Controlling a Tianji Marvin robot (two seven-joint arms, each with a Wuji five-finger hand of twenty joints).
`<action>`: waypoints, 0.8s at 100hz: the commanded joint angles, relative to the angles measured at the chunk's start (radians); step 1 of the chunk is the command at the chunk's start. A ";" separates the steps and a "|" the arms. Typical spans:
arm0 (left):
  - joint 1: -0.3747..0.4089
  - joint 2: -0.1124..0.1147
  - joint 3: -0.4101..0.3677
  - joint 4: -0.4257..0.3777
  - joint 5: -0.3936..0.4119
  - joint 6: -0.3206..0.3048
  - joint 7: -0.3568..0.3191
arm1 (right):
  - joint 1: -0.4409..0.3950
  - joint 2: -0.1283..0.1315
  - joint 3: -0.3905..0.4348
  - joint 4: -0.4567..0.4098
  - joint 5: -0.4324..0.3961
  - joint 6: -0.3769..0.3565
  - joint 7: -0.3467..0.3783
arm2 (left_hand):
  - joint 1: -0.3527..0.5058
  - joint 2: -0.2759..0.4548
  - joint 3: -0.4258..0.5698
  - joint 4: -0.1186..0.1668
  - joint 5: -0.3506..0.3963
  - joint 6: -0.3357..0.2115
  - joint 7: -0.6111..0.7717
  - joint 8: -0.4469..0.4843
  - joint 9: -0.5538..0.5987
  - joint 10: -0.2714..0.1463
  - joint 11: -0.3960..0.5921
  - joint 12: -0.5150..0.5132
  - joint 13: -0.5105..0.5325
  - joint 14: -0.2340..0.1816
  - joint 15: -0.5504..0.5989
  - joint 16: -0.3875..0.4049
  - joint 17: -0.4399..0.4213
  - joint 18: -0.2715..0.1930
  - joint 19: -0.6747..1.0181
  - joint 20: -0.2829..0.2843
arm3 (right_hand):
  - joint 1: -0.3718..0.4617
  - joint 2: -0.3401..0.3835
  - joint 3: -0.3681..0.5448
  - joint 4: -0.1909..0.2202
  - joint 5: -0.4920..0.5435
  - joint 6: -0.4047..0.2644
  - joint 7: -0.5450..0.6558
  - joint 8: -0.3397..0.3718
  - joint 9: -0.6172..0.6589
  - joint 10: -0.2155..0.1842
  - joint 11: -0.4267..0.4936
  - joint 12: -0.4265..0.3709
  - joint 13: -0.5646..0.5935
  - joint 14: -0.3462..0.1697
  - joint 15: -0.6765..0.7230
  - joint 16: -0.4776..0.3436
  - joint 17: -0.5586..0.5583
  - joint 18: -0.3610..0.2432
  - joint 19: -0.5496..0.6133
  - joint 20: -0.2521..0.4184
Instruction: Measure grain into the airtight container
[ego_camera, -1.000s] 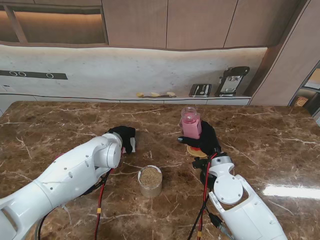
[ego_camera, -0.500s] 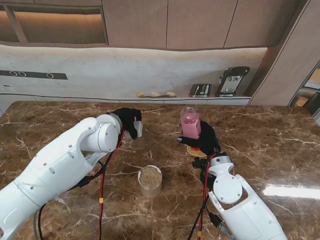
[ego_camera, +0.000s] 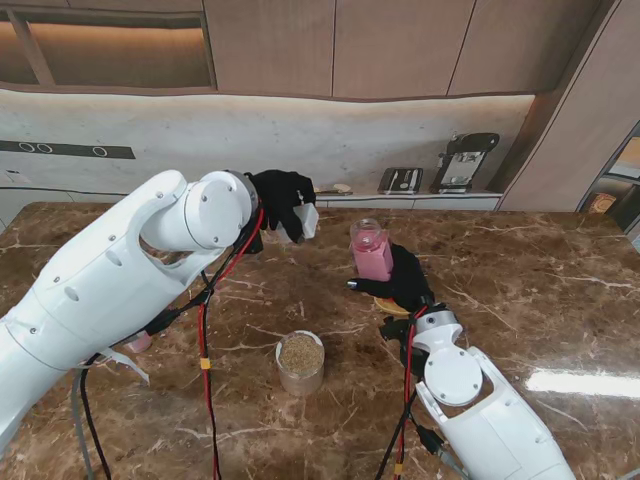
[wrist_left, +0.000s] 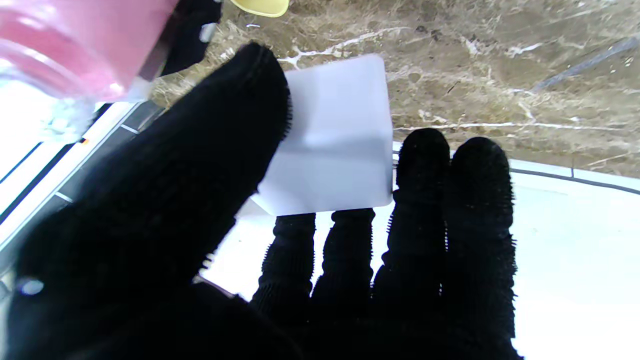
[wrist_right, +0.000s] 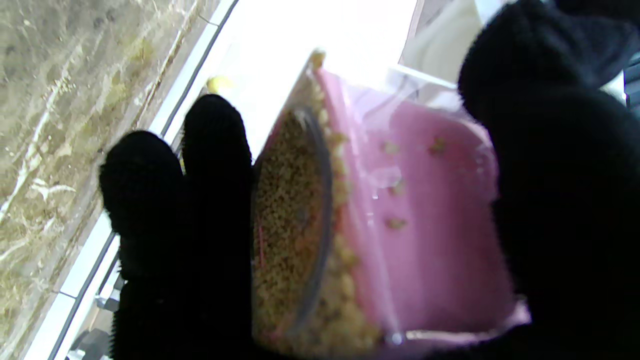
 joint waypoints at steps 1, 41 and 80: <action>-0.024 -0.008 0.002 -0.022 -0.009 0.007 -0.010 | -0.002 0.000 -0.006 0.008 0.007 0.012 0.017 | 0.165 0.212 0.114 0.043 0.178 -0.078 0.166 0.077 0.113 -0.030 0.091 0.065 -0.031 0.077 -0.015 0.019 -0.014 -0.012 0.002 0.016 | 0.146 0.379 0.220 -0.009 0.111 -0.216 0.163 0.003 0.101 -0.110 0.176 0.024 0.037 -0.135 0.029 -0.011 -0.024 -0.079 -0.014 0.028; -0.106 -0.016 0.050 -0.079 -0.103 0.015 -0.041 | 0.001 0.009 -0.028 0.002 0.005 0.029 0.057 | 0.170 0.219 0.099 0.046 0.181 -0.067 0.151 0.084 0.120 -0.020 0.072 0.084 -0.030 0.081 -0.019 0.031 -0.018 -0.006 0.004 0.030 | 0.147 0.380 0.218 -0.009 0.112 -0.214 0.163 0.003 0.103 -0.106 0.174 0.024 0.037 -0.133 0.030 -0.011 -0.025 -0.076 -0.014 0.029; -0.175 -0.015 0.113 -0.086 -0.147 0.018 -0.090 | 0.007 0.012 -0.042 0.006 0.012 0.012 0.076 | 0.175 0.230 0.084 0.048 0.179 -0.065 0.138 0.090 0.120 -0.016 0.060 0.100 -0.033 0.081 -0.016 0.036 -0.023 -0.007 0.007 0.041 | 0.147 0.379 0.218 -0.009 0.112 -0.214 0.162 0.003 0.104 -0.106 0.174 0.024 0.038 -0.134 0.029 -0.011 -0.026 -0.075 -0.014 0.030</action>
